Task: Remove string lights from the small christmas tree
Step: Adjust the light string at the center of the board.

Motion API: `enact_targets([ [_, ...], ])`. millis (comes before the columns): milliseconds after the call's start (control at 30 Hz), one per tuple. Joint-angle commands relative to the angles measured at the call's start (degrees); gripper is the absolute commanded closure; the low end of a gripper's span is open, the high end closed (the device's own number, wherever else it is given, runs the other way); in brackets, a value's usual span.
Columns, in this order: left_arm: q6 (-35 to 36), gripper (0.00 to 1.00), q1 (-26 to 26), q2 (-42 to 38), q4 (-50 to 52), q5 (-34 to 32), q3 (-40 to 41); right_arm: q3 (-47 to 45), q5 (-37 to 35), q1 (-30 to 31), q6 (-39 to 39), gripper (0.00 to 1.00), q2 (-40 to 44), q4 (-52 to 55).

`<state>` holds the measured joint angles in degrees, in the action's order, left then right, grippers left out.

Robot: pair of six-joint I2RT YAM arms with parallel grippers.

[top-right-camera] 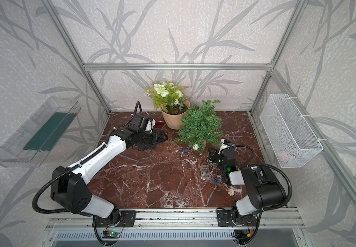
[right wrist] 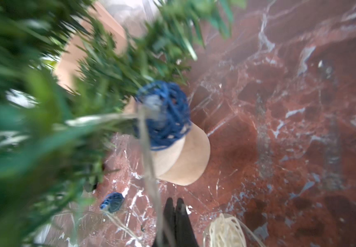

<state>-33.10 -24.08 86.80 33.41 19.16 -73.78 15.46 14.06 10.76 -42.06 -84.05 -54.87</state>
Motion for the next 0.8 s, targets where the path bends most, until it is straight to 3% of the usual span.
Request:
enact_targets([
  [0,-0.1,0.06,0.3,0.7,0.9,-0.4,-1.3,-1.5,-2.0,-0.5,0.4,1.00,6.2,6.9],
  [200,-0.3,0.07,0.3,0.6,0.8,-0.8,-1.2,-2.1,-3.0,-2.5,2.1,1.00,18.0,21.4],
  [500,-1.0,0.07,0.4,1.7,-0.2,-0.5,-1.8,-1.9,1.7,-9.8,3.8,1.00,30.2,33.7],
  [767,-0.8,0.07,0.4,2.5,-0.5,-0.7,-2.7,4.1,4.7,-10.8,7.4,1.00,34.5,42.3],
])
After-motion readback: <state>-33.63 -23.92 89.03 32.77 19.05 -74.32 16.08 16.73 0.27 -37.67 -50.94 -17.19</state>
